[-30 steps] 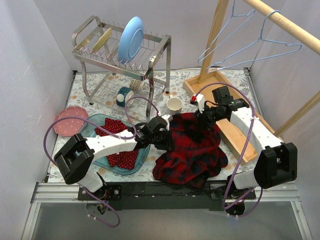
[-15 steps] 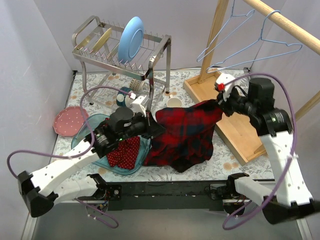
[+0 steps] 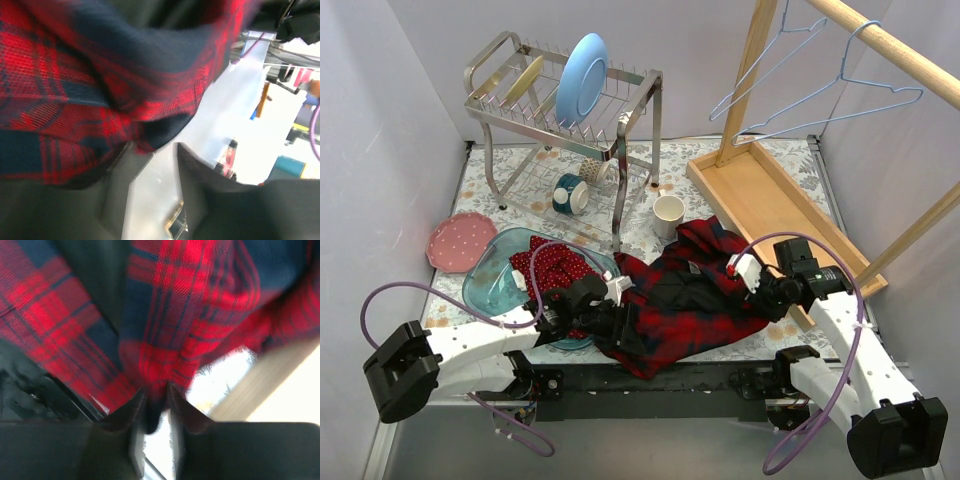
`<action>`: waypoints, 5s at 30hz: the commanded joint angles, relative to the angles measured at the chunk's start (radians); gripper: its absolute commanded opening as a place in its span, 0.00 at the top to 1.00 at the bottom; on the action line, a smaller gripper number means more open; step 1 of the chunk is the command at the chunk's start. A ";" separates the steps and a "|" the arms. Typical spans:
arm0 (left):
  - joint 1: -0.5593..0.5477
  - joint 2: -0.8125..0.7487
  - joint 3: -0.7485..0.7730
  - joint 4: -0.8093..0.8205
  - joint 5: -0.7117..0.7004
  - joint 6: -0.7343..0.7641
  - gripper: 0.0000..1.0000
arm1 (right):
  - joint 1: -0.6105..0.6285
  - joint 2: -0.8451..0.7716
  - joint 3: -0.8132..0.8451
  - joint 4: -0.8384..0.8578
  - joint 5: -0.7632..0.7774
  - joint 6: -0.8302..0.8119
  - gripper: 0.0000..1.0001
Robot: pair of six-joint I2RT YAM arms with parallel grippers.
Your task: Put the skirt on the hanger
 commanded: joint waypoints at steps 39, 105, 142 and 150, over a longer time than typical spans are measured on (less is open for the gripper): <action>-0.040 0.181 0.367 -0.389 -0.521 -0.055 0.40 | 0.300 0.295 0.179 0.372 0.342 0.223 0.30; 0.032 0.089 0.493 -0.481 -0.395 0.298 1.00 | -0.280 0.213 0.364 0.097 -0.343 -0.036 0.40; 0.087 0.138 0.468 -0.330 -0.280 0.402 1.00 | -0.255 0.392 0.993 0.613 0.165 1.123 0.27; 0.090 0.133 0.465 -0.335 -0.274 0.396 1.00 | -0.165 0.504 1.051 0.630 0.430 1.143 0.27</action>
